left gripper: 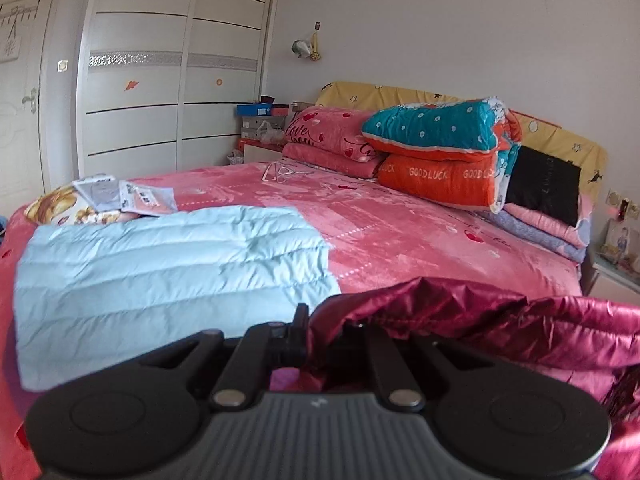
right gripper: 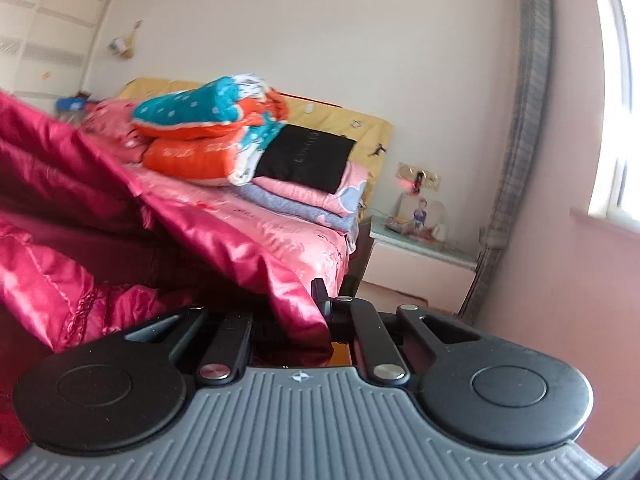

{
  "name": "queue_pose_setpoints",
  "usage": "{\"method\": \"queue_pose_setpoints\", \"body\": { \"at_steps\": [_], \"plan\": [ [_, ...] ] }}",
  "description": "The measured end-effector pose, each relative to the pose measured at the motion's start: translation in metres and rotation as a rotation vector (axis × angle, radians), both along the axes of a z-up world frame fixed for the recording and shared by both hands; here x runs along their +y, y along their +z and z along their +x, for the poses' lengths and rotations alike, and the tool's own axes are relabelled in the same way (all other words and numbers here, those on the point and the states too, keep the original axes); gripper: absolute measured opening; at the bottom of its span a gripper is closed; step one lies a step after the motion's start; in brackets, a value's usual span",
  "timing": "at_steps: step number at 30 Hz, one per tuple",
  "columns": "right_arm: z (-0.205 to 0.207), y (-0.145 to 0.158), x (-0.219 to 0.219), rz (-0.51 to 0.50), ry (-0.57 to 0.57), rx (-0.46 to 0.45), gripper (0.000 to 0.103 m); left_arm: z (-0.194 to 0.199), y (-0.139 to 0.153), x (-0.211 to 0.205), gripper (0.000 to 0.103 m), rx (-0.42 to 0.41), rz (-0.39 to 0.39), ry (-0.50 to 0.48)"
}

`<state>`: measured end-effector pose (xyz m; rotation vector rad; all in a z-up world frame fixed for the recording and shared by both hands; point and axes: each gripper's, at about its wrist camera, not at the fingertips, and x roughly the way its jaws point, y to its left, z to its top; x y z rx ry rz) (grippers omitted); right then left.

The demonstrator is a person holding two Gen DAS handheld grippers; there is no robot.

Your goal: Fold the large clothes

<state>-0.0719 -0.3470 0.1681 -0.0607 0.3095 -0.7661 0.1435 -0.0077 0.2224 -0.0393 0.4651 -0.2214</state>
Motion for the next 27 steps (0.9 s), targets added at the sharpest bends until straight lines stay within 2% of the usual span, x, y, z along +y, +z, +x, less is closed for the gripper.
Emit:
{"method": "queue_pose_setpoints", "body": {
  "at_steps": [8, 13, 15, 17, 18, 19, 20, 23, 24, 26, 27],
  "plan": [
    [0.053, -0.047, -0.035, 0.122, -0.077, -0.039, 0.008, 0.069, -0.046, -0.062, 0.005, 0.028, 0.092, 0.038],
    [0.077, -0.066, -0.045, 0.198, -0.082, -0.023, 0.011, 0.09, -0.074, -0.084, 0.006, 0.053, 0.135, 0.055],
    [0.084, -0.07, -0.05, 0.228, -0.088, -0.019, 0.02, 0.094, -0.08, -0.089, 0.007, 0.056, 0.154, 0.059],
    [0.089, -0.073, -0.053, 0.253, -0.094, -0.023, 0.043, 0.096, -0.081, -0.092, 0.015, 0.055, 0.158, 0.061],
    [0.088, -0.073, -0.051, 0.26, -0.098, -0.03, 0.05, 0.097, -0.08, -0.092, 0.018, 0.051, 0.163, 0.061],
    [0.088, -0.072, -0.051, 0.265, -0.1, -0.039, 0.066, 0.097, -0.078, -0.092, 0.027, 0.046, 0.171, 0.064],
    [0.089, -0.072, -0.051, 0.268, -0.098, -0.048, 0.073, 0.096, -0.075, -0.091, 0.038, 0.039, 0.178, 0.068],
    [0.09, -0.067, -0.049, 0.265, -0.083, -0.063, 0.1, 0.095, -0.064, -0.091, 0.05, 0.009, 0.194, 0.063],
    [0.089, -0.064, -0.047, 0.253, -0.079, -0.07, 0.1, 0.093, -0.058, -0.091, 0.055, -0.005, 0.203, 0.06],
    [0.088, -0.057, -0.044, 0.225, -0.068, -0.083, 0.1, 0.089, -0.048, -0.091, 0.07, -0.041, 0.222, 0.056],
    [0.087, -0.053, -0.043, 0.211, -0.064, -0.094, 0.101, 0.085, -0.043, -0.091, 0.071, -0.064, 0.233, 0.049]
  ]
}}
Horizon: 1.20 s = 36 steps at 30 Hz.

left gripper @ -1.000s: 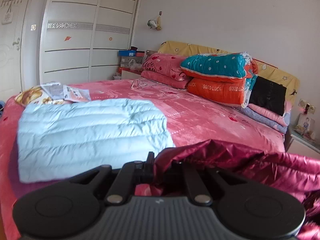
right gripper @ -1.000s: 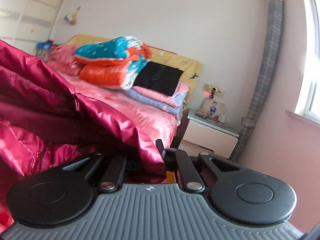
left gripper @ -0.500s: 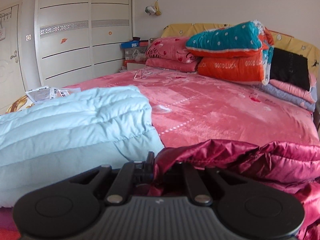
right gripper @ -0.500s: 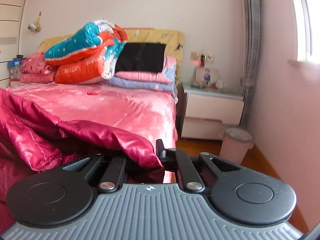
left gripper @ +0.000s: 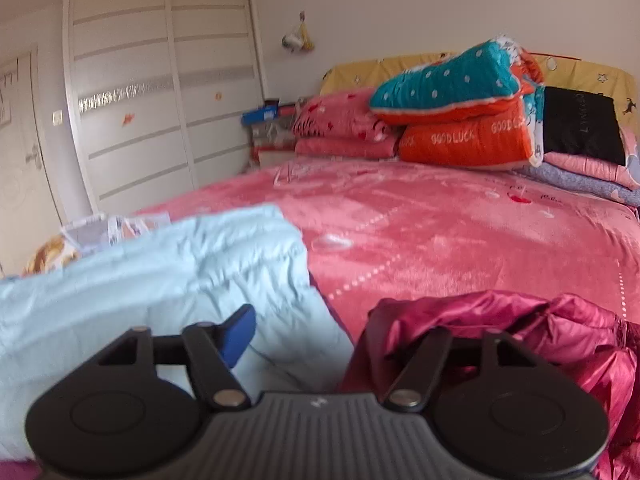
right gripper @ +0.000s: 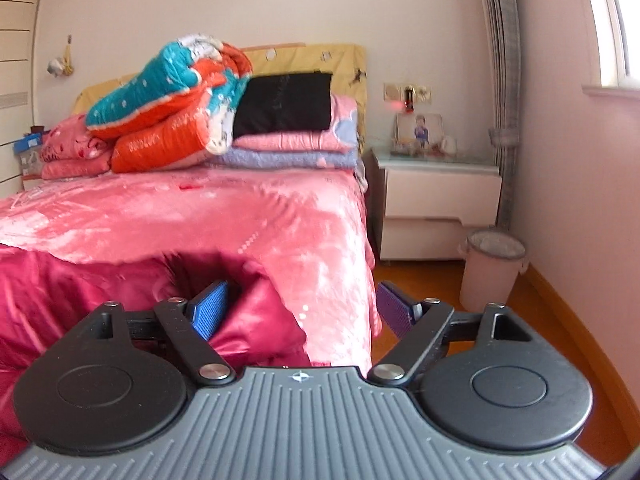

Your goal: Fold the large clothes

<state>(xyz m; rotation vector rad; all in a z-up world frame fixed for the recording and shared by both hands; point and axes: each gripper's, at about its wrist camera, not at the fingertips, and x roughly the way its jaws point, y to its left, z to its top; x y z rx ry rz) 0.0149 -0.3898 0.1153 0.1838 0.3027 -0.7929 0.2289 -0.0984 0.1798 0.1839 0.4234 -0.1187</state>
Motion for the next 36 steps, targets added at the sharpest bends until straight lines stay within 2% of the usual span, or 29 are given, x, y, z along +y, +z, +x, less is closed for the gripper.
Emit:
{"method": "queue_pose_setpoints", "body": {
  "at_steps": [2, 7, 9, 11, 13, 16, 18, 20, 22, 29, 34, 36],
  "plan": [
    [-0.005, 0.008, 0.004, -0.02, -0.001, -0.024, 0.102, -0.005, 0.009, -0.002, 0.083, -0.038, 0.034, -0.014],
    [-0.021, 0.023, 0.016, -0.022, 0.094, -0.155, 0.103, -0.012, 0.017, -0.012, 0.094, -0.089, 0.166, -0.056],
    [-0.021, 0.023, 0.026, -0.043, 0.149, -0.166, 0.103, -0.011, 0.012, -0.019, 0.101, -0.055, 0.255, -0.086],
    [-0.014, 0.019, 0.036, -0.042, 0.235, -0.154, 0.103, -0.011, 0.002, -0.022, 0.101, -0.037, 0.332, -0.102],
    [-0.005, 0.012, 0.051, -0.048, 0.341, -0.126, 0.103, -0.014, -0.005, -0.022, 0.101, -0.031, 0.365, -0.116],
    [0.012, 0.001, 0.079, -0.076, 0.471, -0.044, 0.103, -0.018, -0.011, -0.017, 0.101, -0.003, 0.384, -0.128],
    [0.03, -0.012, 0.096, -0.103, 0.515, 0.089, 0.103, -0.018, -0.014, -0.011, 0.101, 0.011, 0.402, -0.118],
    [0.043, -0.029, 0.105, -0.142, 0.505, 0.19, 0.103, -0.017, -0.017, -0.001, 0.101, 0.034, 0.399, -0.11],
    [0.051, -0.041, 0.106, -0.14, 0.482, 0.248, 0.103, -0.018, -0.018, 0.01, 0.101, 0.053, 0.385, -0.107],
    [0.06, -0.046, 0.077, 0.01, 0.379, 0.213, 0.103, -0.028, -0.032, 0.041, 0.103, 0.112, 0.375, -0.123],
    [0.068, -0.051, 0.073, 0.019, 0.331, 0.217, 0.103, -0.036, -0.035, 0.049, 0.103, 0.14, 0.374, -0.189],
    [0.072, -0.053, 0.068, 0.029, 0.321, 0.217, 0.103, -0.039, -0.026, 0.053, 0.102, 0.191, 0.301, -0.254]
  ]
}}
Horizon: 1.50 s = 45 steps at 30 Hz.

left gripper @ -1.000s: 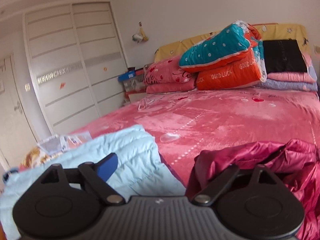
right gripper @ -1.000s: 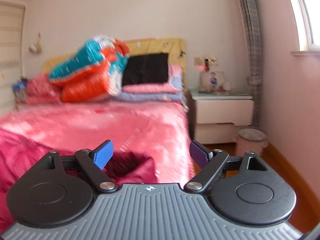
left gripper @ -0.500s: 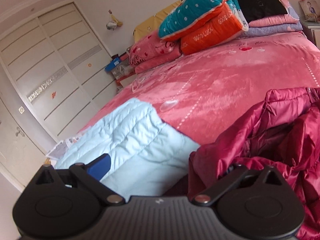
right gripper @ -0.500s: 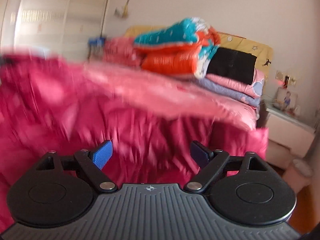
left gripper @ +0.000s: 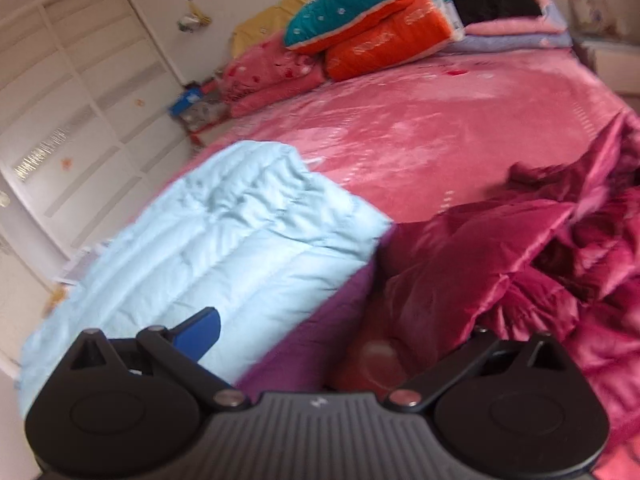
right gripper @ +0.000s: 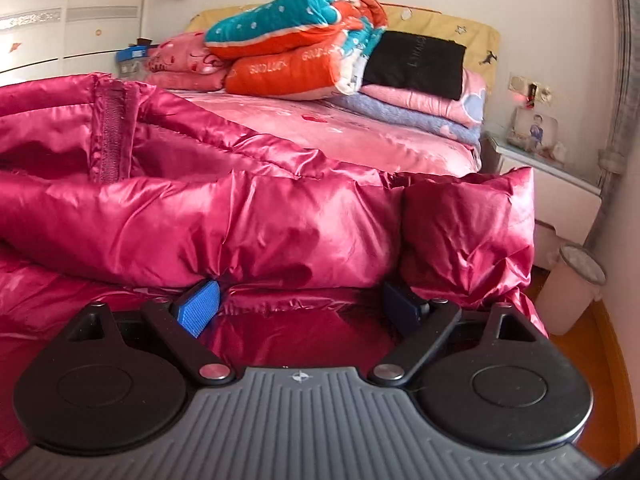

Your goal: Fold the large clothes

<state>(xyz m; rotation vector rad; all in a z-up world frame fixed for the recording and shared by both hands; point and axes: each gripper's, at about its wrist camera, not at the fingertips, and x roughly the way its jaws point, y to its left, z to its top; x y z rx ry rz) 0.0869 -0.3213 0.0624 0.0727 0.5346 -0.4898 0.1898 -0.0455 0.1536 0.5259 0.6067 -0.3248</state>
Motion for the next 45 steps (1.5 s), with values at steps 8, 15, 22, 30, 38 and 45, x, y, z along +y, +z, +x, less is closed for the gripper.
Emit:
{"method": "queue_pose_setpoints", "body": {
  "at_steps": [8, 15, 22, 30, 38, 45],
  "plan": [
    [-0.007, -0.001, 0.011, -0.012, -0.026, -0.002, 0.103, -0.037, 0.044, 0.013, 0.102, 0.038, -0.401, -0.174],
    [-0.007, 0.001, -0.001, 0.048, -0.047, -0.029, 0.103, -0.045, 0.007, -0.001, 0.101, 0.077, -0.458, -0.279],
    [-0.027, 0.022, -0.009, 0.122, -0.019, -0.192, 0.103, -0.016, -0.041, -0.075, 0.095, 0.111, -0.436, -0.315],
    [-0.021, 0.016, -0.008, -0.05, -0.076, -0.128, 0.103, 0.015, -0.07, -0.148, 0.095, 0.058, -0.281, -0.28],
    [0.002, -0.005, -0.028, 0.024, -0.147, -0.03, 0.103, 0.041, -0.106, -0.155, 0.103, 0.066, -0.315, -0.18],
    [0.009, -0.021, -0.054, 0.173, -0.174, -0.01, 0.103, 0.047, -0.128, -0.159, 0.103, 0.077, -0.365, -0.182]
  ]
}}
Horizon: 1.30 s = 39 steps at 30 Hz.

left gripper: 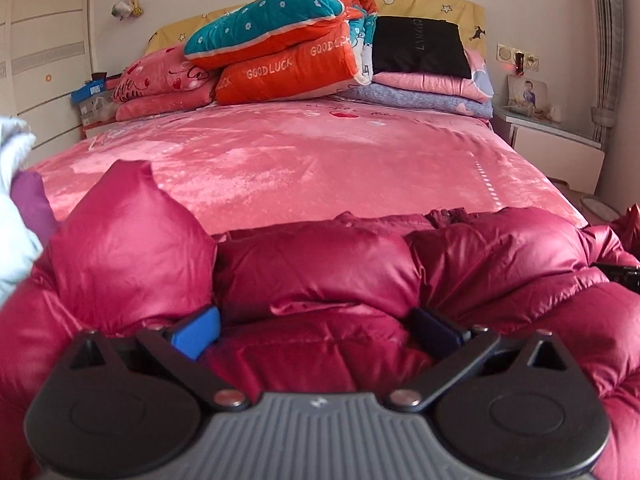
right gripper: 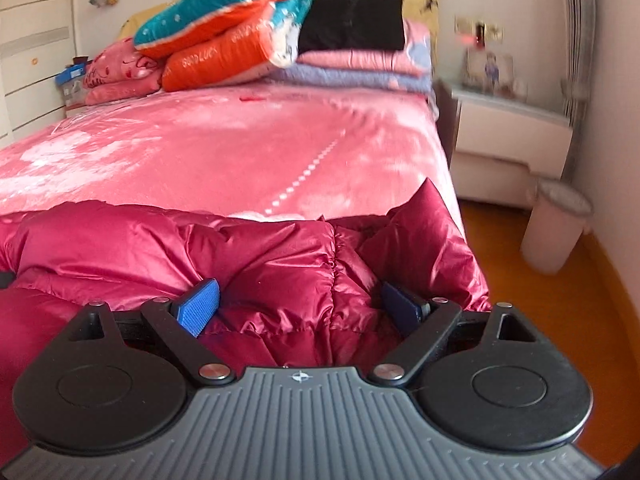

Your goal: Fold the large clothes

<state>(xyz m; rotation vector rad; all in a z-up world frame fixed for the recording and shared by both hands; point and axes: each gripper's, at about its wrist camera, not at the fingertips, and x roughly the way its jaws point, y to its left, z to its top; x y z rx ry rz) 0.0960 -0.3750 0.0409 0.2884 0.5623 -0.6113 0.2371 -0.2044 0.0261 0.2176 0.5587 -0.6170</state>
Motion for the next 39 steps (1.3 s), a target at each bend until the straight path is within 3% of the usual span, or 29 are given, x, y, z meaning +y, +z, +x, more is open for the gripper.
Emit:
{"method": "queue_pose_setpoints", "body": {
  "at_steps": [13, 27, 32, 36, 39],
  "plan": [
    [0.014, -0.018, -0.002, 0.002, 0.0, 0.021, 0.103, 0.007, -0.018, 0.005, 0.103, 0.015, -0.082, -0.013],
    [0.016, -0.016, 0.002, -0.01, -0.005, 0.028, 0.103, 0.005, -0.019, 0.002, 0.103, -0.006, -0.063, -0.004],
    [0.003, -0.003, -0.012, 0.087, 0.039, -0.017, 0.103, 0.001, 0.002, 0.004, 0.102, 0.023, -0.013, 0.026],
    [-0.025, 0.02, -0.037, 0.204, 0.051, -0.135, 0.103, -0.012, 0.041, 0.03, 0.102, 0.052, -0.088, 0.027],
    [-0.049, 0.035, -0.062, 0.284, 0.046, -0.208, 0.103, -0.025, 0.069, 0.058, 0.102, 0.024, -0.086, 0.039]
  ]
}}
